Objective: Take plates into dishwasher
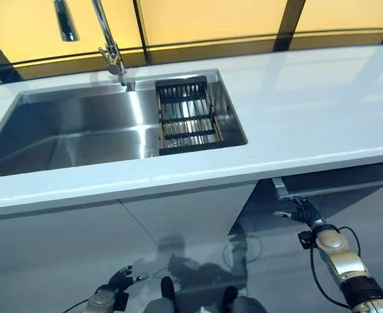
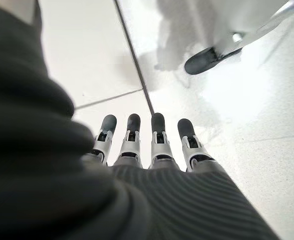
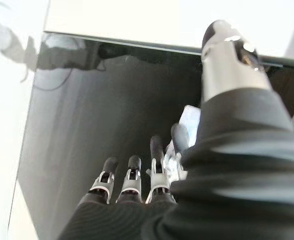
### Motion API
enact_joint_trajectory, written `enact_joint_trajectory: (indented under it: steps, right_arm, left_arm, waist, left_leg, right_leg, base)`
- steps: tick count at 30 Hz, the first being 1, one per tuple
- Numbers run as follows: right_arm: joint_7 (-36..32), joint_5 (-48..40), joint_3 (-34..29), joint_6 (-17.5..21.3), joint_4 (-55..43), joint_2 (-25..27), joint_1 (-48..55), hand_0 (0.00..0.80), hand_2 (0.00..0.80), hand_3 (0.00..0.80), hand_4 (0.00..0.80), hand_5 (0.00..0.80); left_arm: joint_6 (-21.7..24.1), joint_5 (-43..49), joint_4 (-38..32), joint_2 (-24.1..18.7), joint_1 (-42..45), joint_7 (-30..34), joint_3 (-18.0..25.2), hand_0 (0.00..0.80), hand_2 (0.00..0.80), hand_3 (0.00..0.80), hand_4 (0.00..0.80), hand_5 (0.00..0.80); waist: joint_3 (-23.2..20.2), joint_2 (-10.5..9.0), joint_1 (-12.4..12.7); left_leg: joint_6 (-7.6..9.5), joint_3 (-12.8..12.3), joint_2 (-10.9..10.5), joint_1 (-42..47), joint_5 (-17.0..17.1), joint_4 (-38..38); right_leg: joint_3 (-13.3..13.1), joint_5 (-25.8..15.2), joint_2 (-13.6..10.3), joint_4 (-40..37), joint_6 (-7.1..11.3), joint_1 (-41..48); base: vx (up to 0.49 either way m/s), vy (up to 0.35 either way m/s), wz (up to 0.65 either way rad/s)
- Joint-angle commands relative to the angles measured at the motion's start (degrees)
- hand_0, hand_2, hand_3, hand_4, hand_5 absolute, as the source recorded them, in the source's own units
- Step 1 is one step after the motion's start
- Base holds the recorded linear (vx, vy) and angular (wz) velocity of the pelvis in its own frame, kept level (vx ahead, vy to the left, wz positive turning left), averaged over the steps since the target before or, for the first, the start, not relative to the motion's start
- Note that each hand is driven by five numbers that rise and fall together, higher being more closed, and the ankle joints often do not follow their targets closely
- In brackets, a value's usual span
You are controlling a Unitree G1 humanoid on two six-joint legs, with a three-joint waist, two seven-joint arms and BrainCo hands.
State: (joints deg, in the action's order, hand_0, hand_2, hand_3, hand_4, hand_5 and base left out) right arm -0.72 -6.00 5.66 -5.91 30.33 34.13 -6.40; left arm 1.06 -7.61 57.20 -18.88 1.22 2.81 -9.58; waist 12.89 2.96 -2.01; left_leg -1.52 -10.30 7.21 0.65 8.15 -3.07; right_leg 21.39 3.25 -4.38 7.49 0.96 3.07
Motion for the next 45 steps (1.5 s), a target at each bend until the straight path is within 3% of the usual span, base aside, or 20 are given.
enact_joint_trajectory:
  steps: [1, 2, 4, 7, 11, 16, 17, 18, 20, 21, 22, 23, 25, 27, 30, 33, 36, 39, 42, 45]
  right_arm:
    - [0.2, 4.3, 2.8, 0.9, 3.5, -0.2, -2.9, 0.0, 0.0, 0.0, 0.0, 0.0]
    - [0.0, 5.7, 3.2, 1.2, 4.7, -0.1, -2.9, 0.0, 0.0, 0.0, 0.0, 0.0]
    - [-1.0, 6.5, 3.6, 0.4, 5.9, -0.3, -2.0, 0.0, 0.0, 0.0, 0.0, 0.0]
    - [-1.7, 6.8, 3.6, 1.3, 9.7, -1.4, -1.0, 0.0, 0.0, 0.0, 0.0, 0.0]
    - [-2.5, 6.5, 3.9, 4.2, 16.1, -3.2, -0.9, 0.0, 0.0, 0.0, 0.0, 0.0]
    - [-2.5, 6.8, 3.6, 5.2, 19.0, -4.5, 0.1, 0.0, 0.0, 0.0, 0.0, 0.0]
    - [-2.4, 6.4, 3.5, 4.7, 19.3, -4.6, -0.2, 0.0, 0.0, 0.0, 0.0, 0.0]
    - [-1.9, 4.6, 3.1, 4.4, 20.0, -4.8, -0.9, 0.0, 0.0, 0.0, 0.0, 0.0]
    - [-1.0, 1.0, 2.2, 3.2, 19.6, -5.0, -1.7, 0.0, 0.0, 0.0, 0.0, 0.0]
    - [-0.7, 0.6, 1.9, 3.0, 19.5, -5.1, -1.6, 0.0, 0.0, 0.0, 0.0, 0.0]
    - [0.7, -0.4, 0.5, 3.2, 18.5, -6.2, 0.0, 0.0, 0.0, 0.0, 0.0, 0.0]
    - [1.3, -0.2, -0.1, 4.2, 17.6, -7.2, 1.9, 0.0, 0.0, 0.0, 0.0, 0.0]
    - [1.7, -1.7, -1.5, 5.2, 16.8, -8.5, 5.4, 0.0, 0.0, 0.0, 0.0, 0.0]
    - [0.1, -0.2, -2.3, 5.0, 17.7, -9.4, 6.7, 0.0, 0.0, 0.0, 0.0, 0.0]
    - [-2.2, -1.5, -1.7, 5.8, 20.0, -10.1, 7.1, 0.0, 0.0, 0.0, 0.0, 0.0]
    - [-2.2, -2.1, -0.2, 8.2, 22.7, -11.8, 7.7, 0.0, 0.0, 0.0, 0.0, 0.0]
    - [-2.0, -2.3, 1.0, 8.3, 23.9, -12.7, 7.5, 0.0, 0.0, 0.0, 0.0, 0.0]
    - [-2.7, -1.7, 2.1, 8.3, 25.8, -13.4, 6.6, 0.0, 0.0, 0.0, 0.0, 0.0]
    - [-3.9, -0.7, 3.1, 7.9, 28.2, -14.0, 5.0, 0.0, 0.0, 0.0, 0.0, 0.0]
    - [-4.4, -0.9, 4.6, 8.2, 30.4, -15.0, 3.1, 0.0, 0.0, 0.0, 0.0, 0.0]
  left_arm:
    - [3.0, -0.3, 0.4, -1.7, 0.9, -0.1, 2.3, 0.0, 0.0, 0.0, 0.0, 0.0]
    - [3.5, -0.2, 0.8, -1.3, 1.2, 0.0, 2.4, 0.0, 0.0, 0.0, 0.0, 0.0]
    - [3.7, -0.2, 0.4, -0.6, 1.5, 0.5, 2.9, 0.0, 0.0, 0.0, 0.0, 0.0]
    - [3.8, -1.6, 0.6, 0.1, 1.1, 0.6, 3.3, 0.0, 0.0, 0.0, 0.0, 0.0]
    - [4.6, -2.2, 1.9, 0.7, 1.1, 1.1, 4.2, 0.0, 0.0, 0.0, 0.0, 0.0]
    - [7.8, -3.9, 3.8, 1.6, 1.4, 1.8, 4.7, 0.0, 0.0, 0.0, 0.0, 0.0]
    - [7.6, -3.8, 3.7, 1.5, 0.9, 1.6, 4.4, 0.0, 0.0, 0.0, 0.0, 0.0]
    - [7.4, -3.7, 3.4, 1.1, 0.1, 1.1, 4.1, 0.0, 0.0, 0.0, 0.0, 0.0]
    - [6.7, -3.0, 2.6, 0.1, -1.6, 0.9, 3.6, 0.0, 0.0, 0.0, 0.0, 0.0]
    - [6.4, -2.5, 2.6, -0.2, -2.2, 1.2, 3.4, 0.0, 0.0, 0.0, 0.0, 0.0]
    - [5.7, -1.7, 2.2, -1.4, -4.9, 1.9, 2.2, 0.0, 0.0, 0.0, 0.0, 0.0]
    - [5.0, -2.1, 1.8, -2.0, -6.2, 1.9, 1.5, 0.0, 0.0, 0.0, 0.0, 0.0]
    - [3.8, -0.7, 1.6, -2.9, -7.8, 1.5, -0.1, 0.0, 0.0, 0.0, 0.0, 0.0]
    - [3.2, -1.8, 1.7, -3.6, -7.3, 1.0, -0.4, 0.0, 0.0, 0.0, 0.0, 0.0]
    - [1.9, -0.8, 2.9, -4.7, -6.3, 1.3, -0.2, 0.0, 0.0, 0.0, 0.0, 0.0]
    - [-0.1, 1.2, 5.7, -5.2, -6.2, 1.4, -0.1, 0.0, 0.0, 0.0, 0.0, 0.0]
    - [-1.6, 3.4, 8.4, -5.0, -5.7, 0.8, -0.3, 0.0, 0.0, 0.0, 0.0, 0.0]
    - [-0.7, 2.1, 9.7, -4.9, -4.4, 0.7, 1.2, 0.0, 0.0, 0.0, 0.0, 0.0]
    - [-0.4, 1.6, 9.7, -5.1, -3.7, 1.9, 2.6, 0.0, 0.0, 0.0, 0.0, 0.0]
    - [-0.2, 1.0, 9.1, -4.9, -3.4, 2.0, 3.2, 0.0, 0.0, 0.0, 0.0, 0.0]
  waist:
    - [1.3, -4.06, 2.3]
    - [1.3, -4.09, 2.6]
    - [1.1, -4.2, 3.0]
    - [0.2, -4.52, 3.7]
    - [-1.4, -3.61, 4.9]
    - [-3.7, -1.32, 4.5]
    - [-3.5, -1.14, 4.5]
    - [-2.9, -1.51, 4.9]
    - [-1.5, -2.06, 5.0]
    - [-1.1, -2.14, 4.8]
    - [0.5, -2.85, 3.6]
    - [1.3, -3.32, 2.9]
    - [2.6, -3.59, 1.6]
    - [2.8, -3.44, 0.7]
    - [1.6, -2.54, -0.4]
    - [-1.0, -2.69, -1.6]
    - [-3.2, -3.82, -1.7]
    - [-5.0, -5.11, -1.0]
    - [-6.1, -5.86, -0.1]
    - [-6.8, -5.59, 1.2]
  left_leg:
    - [-2.05, -1.0, -2.5, 1.3, -7.2, 3.4]
    - [-2.16, 0.0, -2.1, 0.9, -6.6, 3.8]
    - [-2.21, -1.2, -1.7, 0.9, -7.4, 7.1]
    - [-2.21, -3.3, -0.8, 0.7, -9.5, 17.8]
    - [-1.73, -1.2, -1.0, 1.4, -11.6, 28.1]
    - [-1.75, -0.8, -1.0, 6.5, -11.1, 29.3]
    - [-0.48, -1.0, -1.2, 7.9, -13.7, 27.4]
    - [1.93, -1.1, -2.0, 8.6, -18.7, 25.6]
    - [5.07, -0.5, -4.3, 9.7, -26.9, 20.9]
    - [5.5, -1.1, -4.5, 9.9, -27.0, 19.9]
    - [6.91, -4.2, -5.7, 9.9, -27.6, 17.5]
    - [7.45, -5.2, -6.1, 9.4, -27.9, 17.4]
    - [7.99, -4.8, -7.4, 7.5, -27.3, 17.6]
    - [8.33, -3.8, -7.5, 6.6, -26.1, 16.9]
    - [8.58, -2.1, -7.2, 6.3, -22.3, 11.6]
    - [8.82, 2.9, -8.1, 6.9, -18.6, 4.3]
    - [9.2, 5.4, -9.6, 7.3, -17.5, 1.2]
    - [9.58, 5.7, -11.1, 7.9, -16.5, -1.3]
    - [9.72, 5.6, -12.3, 7.5, -16.3, -1.9]
    - [8.74, 6.2, -12.0, 6.2, -15.3, -1.9]
  right_leg:
    - [-1.8, 5.0, 2.5, -5.7, -3.52, 4.9]
    - [-1.8, 4.5, 2.5, -6.7, -3.68, 5.2]
    - [-0.8, 3.5, 1.8, -8.8, -3.38, 5.5]
    - [0.1, 1.9, 1.1, -11.8, -3.11, 5.3]
    - [-1.3, 0.6, 1.4, -12.5, -2.48, 2.6]
    - [-3.4, -1.4, 1.2, -12.5, -0.5, -1.2]
    - [-4.2, -3.4, 0.2, -12.5, 1.26, -2.7]
    - [-5.3, -6.4, -1.2, -12.5, 3.14, -4.7]
    - [-7.1, -11.1, -3.8, -12.5, 6.87, -7.6]
    - [-7.4, -12.1, -4.7, -12.5, 7.58, -8.2]
    - [-7.9, -14.4, -7.9, -12.5, 8.98, -10.2]
    - [-8.3, -14.5, -8.9, -12.5, 9.2, -11.0]
    - [-10.4, -12.8, -9.0, -12.5, 8.26, -12.3]
    - [-10.0, -15.3, -7.9, -12.1, 6.92, -9.2]
    - [-9.7, -12.1, -6.8, -0.3, 5.35, -8.3]
    - [-13.7, -5.9, -3.3, 11.2, 3.44, -7.7]
    - [-14.7, -3.0, -1.1, 14.8, 3.56, -5.5]
    - [-13.8, -1.1, 0.1, 18.7, 4.48, -3.3]
    - [-12.3, -1.6, -0.2, 24.8, 5.26, -3.3]
    - [-10.8, -0.5, -0.3, 22.1, 4.75, -1.2]
  base:
    - [-0.176, -0.101, 0.3]
    - [-0.165, -0.049, 0.19]
    - [-0.162, 0.035, 0.06]
    - [-0.175, 0.15, 0.06]
    - [-0.271, 0.31, 0.0]
    - [-0.406, 0.575, -0.14]
    - [-0.647, 0.818, -0.09]
    - [-0.722, 0.869, -0.12]
    - [-0.727, 0.859, -0.08]
    - [-0.853, 1.05, 0.12]
    - [-0.814, 1.015, 0.3]
    - [-0.985, 1.229, 0.5]
    - [-0.618, 0.754, 0.49]
    - [-0.36, 0.514, 0.37]
    - [-0.217, 0.324, 0.51]
    - [-0.171, 0.211, 0.6]
    - [-0.14, 0.063, 0.5]
    - [-0.189, -0.003, 0.16]
    - [-0.295, -0.053, -0.16]
    - [-0.375, -0.15, -0.29]
